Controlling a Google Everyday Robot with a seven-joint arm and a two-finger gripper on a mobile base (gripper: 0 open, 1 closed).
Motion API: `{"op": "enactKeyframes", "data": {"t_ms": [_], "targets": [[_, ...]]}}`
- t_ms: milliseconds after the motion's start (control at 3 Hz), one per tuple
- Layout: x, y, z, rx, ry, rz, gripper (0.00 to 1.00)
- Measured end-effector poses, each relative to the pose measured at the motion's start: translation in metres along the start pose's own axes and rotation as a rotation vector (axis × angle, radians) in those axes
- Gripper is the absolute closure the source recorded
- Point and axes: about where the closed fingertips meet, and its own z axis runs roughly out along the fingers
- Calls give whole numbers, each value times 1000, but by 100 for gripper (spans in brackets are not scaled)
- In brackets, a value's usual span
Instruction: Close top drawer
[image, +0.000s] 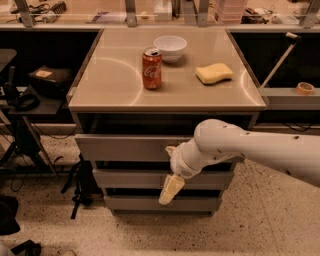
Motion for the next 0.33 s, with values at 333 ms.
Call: {"op": "enactKeyframes", "data": {"t_ms": [333], "targets": [[0, 0, 0, 0, 0, 0, 0]]}}
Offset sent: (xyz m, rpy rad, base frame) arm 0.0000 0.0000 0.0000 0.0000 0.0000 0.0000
